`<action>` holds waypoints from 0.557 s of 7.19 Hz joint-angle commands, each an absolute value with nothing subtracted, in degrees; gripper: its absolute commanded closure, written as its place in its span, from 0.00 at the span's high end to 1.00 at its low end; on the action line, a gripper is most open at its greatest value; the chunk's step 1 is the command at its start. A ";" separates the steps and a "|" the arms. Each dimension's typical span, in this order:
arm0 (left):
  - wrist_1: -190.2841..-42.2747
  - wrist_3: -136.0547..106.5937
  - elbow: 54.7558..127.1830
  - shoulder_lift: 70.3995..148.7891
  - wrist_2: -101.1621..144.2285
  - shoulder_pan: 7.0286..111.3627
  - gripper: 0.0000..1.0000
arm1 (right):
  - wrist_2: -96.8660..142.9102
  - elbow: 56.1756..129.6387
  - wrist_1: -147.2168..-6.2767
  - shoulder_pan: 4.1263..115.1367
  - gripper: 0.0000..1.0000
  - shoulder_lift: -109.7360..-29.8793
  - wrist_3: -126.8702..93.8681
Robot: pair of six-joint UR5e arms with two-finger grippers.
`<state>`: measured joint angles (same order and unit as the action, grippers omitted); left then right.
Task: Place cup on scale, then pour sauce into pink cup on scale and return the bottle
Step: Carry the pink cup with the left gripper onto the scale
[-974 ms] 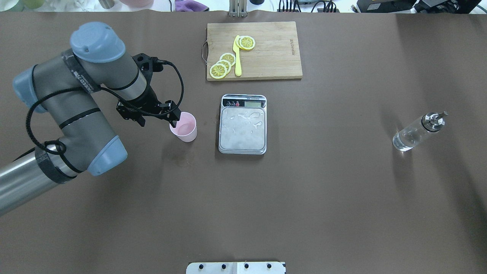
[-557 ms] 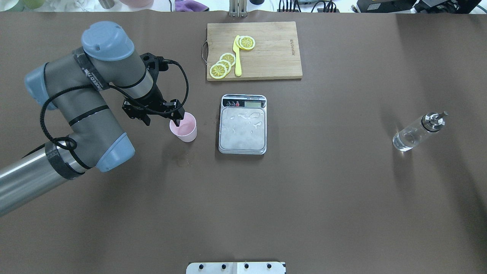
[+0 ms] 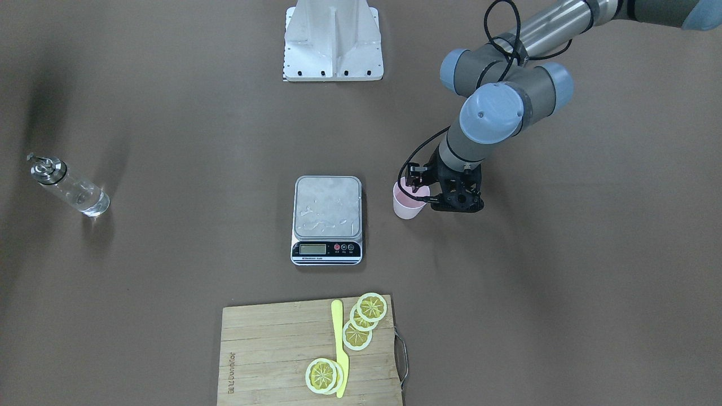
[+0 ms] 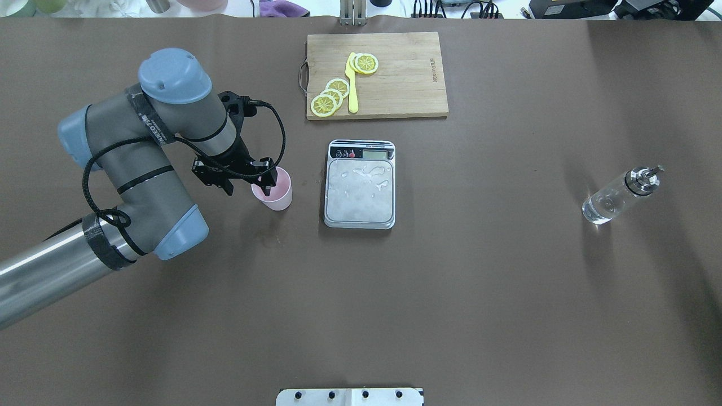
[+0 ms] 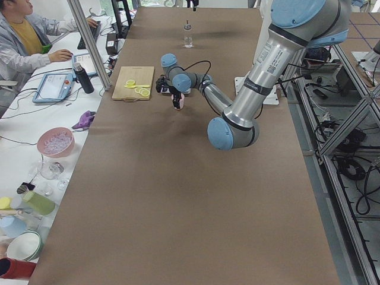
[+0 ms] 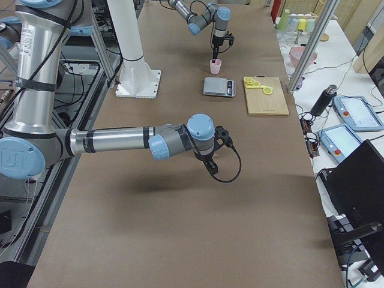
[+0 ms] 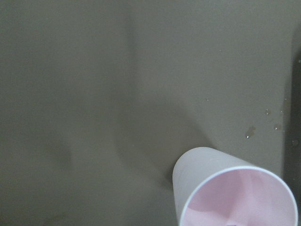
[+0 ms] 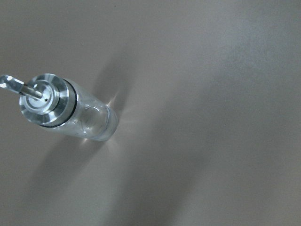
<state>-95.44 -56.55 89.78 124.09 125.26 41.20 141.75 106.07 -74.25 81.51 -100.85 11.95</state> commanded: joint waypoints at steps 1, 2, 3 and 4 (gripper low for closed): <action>-95.71 -57.04 90.08 124.28 125.33 41.13 0.00 | 141.77 106.08 -74.18 81.47 1.00 -100.64 12.22; -95.54 -57.30 90.44 125.58 125.33 41.22 0.00 | 141.68 106.08 -74.18 81.47 1.00 -100.63 12.56; -95.45 -59.65 90.53 126.29 125.25 41.48 0.00 | 141.68 106.08 -74.18 81.47 1.00 -100.72 12.48; -94.84 -62.90 90.96 128.56 125.16 41.75 0.00 | 141.51 106.08 -74.09 81.47 1.00 -100.72 12.57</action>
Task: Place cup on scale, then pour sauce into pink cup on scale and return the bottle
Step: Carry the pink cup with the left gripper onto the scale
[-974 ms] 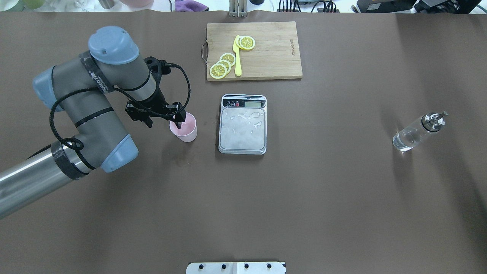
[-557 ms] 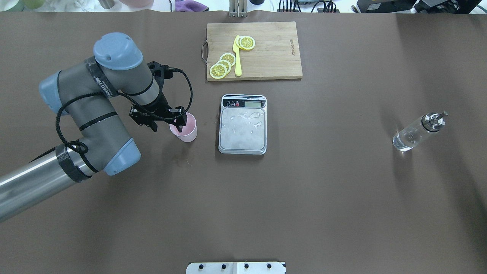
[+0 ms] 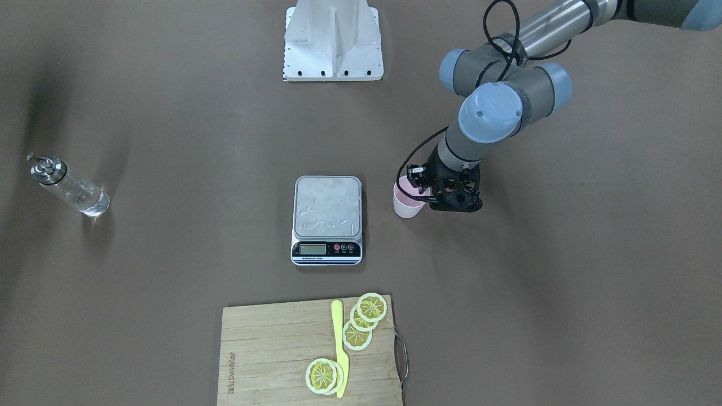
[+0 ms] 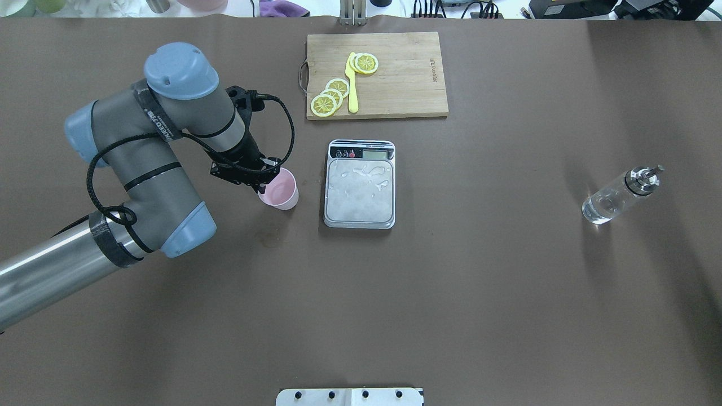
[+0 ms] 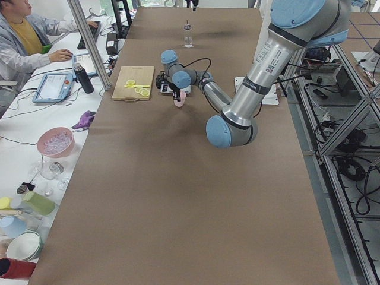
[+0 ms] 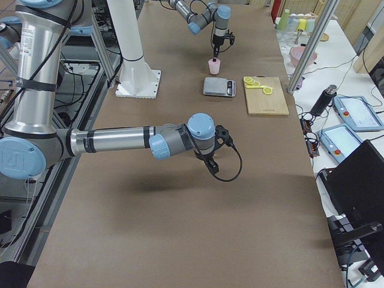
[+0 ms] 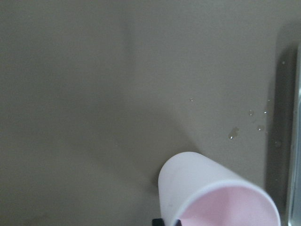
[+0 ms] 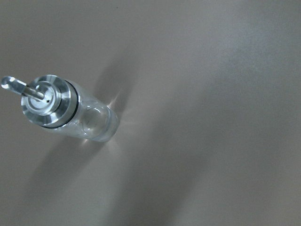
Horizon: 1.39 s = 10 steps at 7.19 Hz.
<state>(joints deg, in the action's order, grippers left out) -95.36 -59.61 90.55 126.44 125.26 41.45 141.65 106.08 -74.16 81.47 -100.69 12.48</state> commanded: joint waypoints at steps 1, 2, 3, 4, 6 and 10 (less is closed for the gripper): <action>-93.53 -65.37 90.53 131.37 124.98 41.57 0.00 | 141.50 106.08 -74.09 81.47 1.00 -100.72 12.57; -88.56 -65.56 89.48 135.75 123.24 41.49 0.00 | 141.50 106.08 -74.09 81.47 1.00 -100.72 12.57; -82.94 -65.48 84.34 143.19 120.87 41.31 0.00 | 141.59 106.17 -74.09 81.47 1.00 -100.72 12.57; -82.53 -65.57 81.24 145.78 120.59 41.13 0.00 | 141.59 106.17 -74.09 81.47 1.00 -100.72 12.13; -83.84 -65.48 79.81 145.90 119.10 38.95 0.00 | 141.94 106.52 -74.09 81.47 1.00 -100.72 11.95; -84.55 -65.83 79.45 145.90 119.35 36.39 0.00 | 142.21 106.08 -71.63 81.30 1.00 -100.99 11.78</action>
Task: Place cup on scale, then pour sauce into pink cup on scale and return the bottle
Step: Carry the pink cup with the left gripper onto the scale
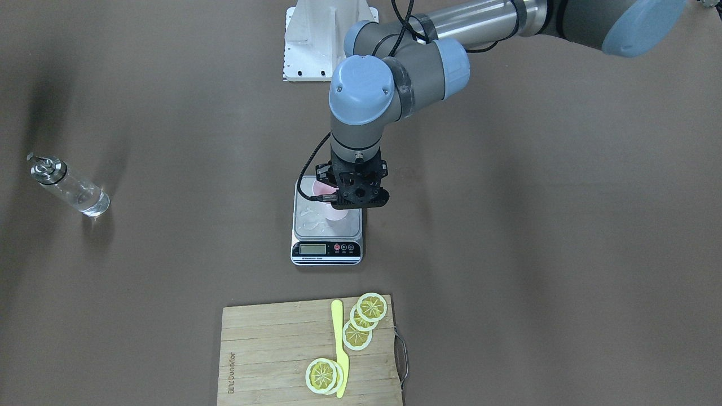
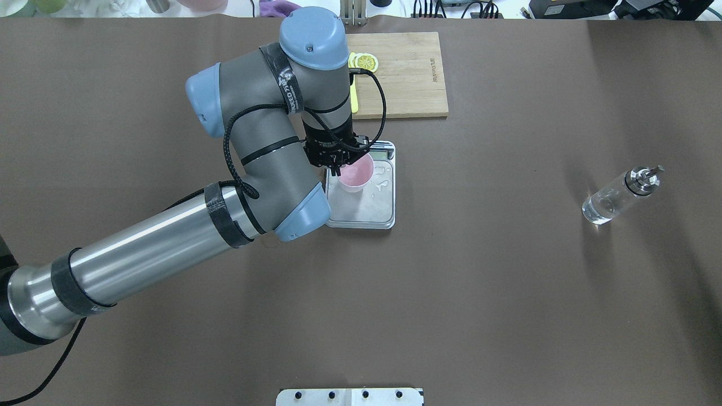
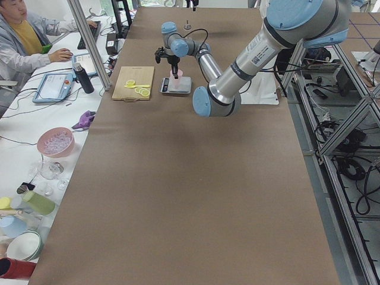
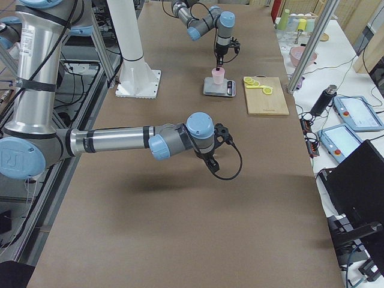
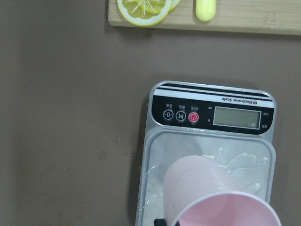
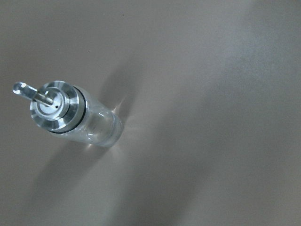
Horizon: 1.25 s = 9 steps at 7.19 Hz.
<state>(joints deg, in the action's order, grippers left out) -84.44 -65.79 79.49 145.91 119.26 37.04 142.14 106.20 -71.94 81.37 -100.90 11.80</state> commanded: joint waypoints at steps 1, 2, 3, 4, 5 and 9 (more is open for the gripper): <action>-84.64 -65.83 79.54 145.90 119.44 36.39 0.00 | 142.12 106.08 -71.63 81.30 1.00 -100.99 11.78; -85.94 -65.74 79.45 145.64 119.44 36.39 0.02 | 142.21 106.08 -71.63 81.30 1.00 -100.99 11.78; -86.13 -65.74 79.45 145.63 119.44 36.39 0.26 | 142.29 106.08 -71.72 81.30 1.00 -100.90 11.86; -86.22 -65.31 79.45 145.46 119.36 36.39 0.85 | 142.64 106.00 -71.72 81.21 1.00 -100.99 11.87; -87.35 -65.56 79.45 145.37 119.27 36.56 0.97 | 142.65 106.00 -71.63 81.12 1.00 -100.99 12.47; -84.48 -65.66 92.21 138.74 123.29 42.61 0.98 | 143.00 105.47 -68.38 78.93 0.99 -100.99 12.04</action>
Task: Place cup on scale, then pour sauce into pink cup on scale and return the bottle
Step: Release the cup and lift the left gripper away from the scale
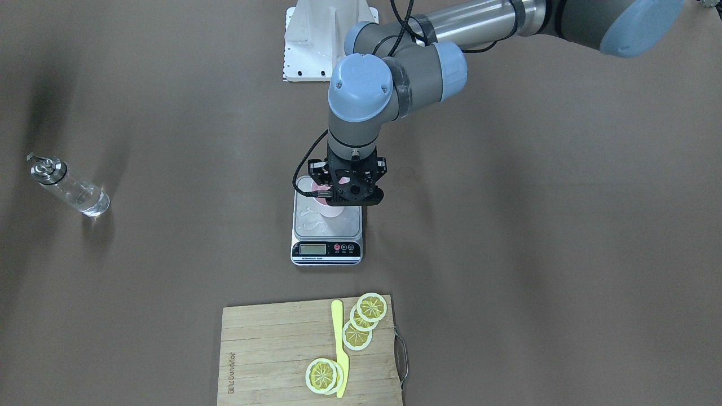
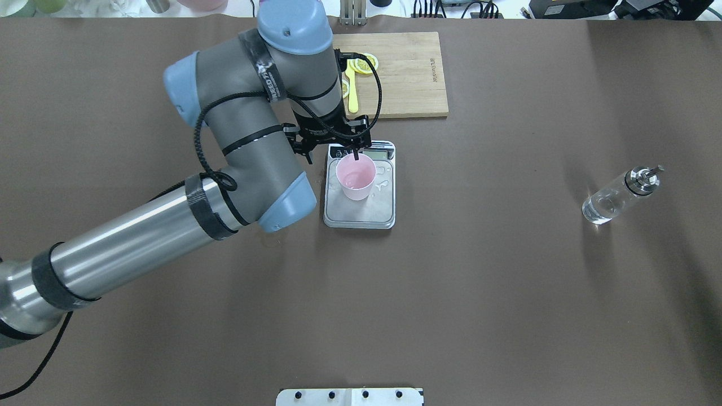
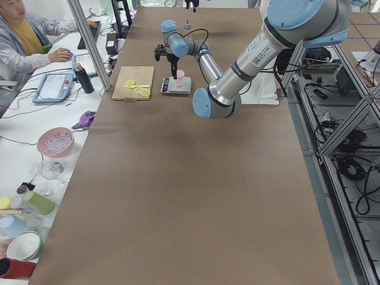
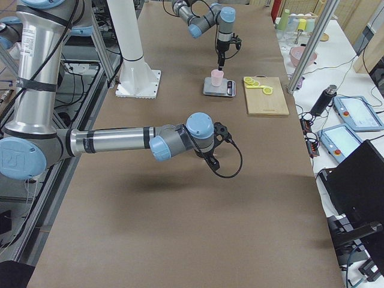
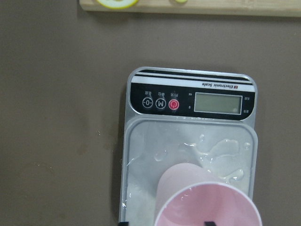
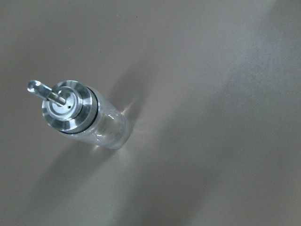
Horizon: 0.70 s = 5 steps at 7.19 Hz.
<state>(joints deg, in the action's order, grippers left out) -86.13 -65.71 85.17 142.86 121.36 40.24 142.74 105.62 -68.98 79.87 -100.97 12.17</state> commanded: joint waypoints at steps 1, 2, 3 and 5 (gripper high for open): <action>-83.33 -65.48 98.03 134.86 123.31 43.76 0.98 | 144.91 105.38 -67.60 78.75 0.99 -101.33 12.56; -81.41 -65.39 98.87 134.74 123.31 44.29 0.98 | 147.45 103.21 -63.41 78.75 0.99 -101.95 12.74; -80.86 -65.22 98.96 134.74 123.22 45.17 0.98 | 148.18 96.92 -52.23 78.75 0.99 -102.13 12.57; -77.89 -64.95 100.88 134.47 123.31 46.93 0.98 | 148.27 86.33 -34.15 78.75 0.97 -101.34 6.99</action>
<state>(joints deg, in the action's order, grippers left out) -80.08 -65.11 99.34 134.66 123.28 45.91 147.95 92.14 -44.70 78.73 -101.79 11.03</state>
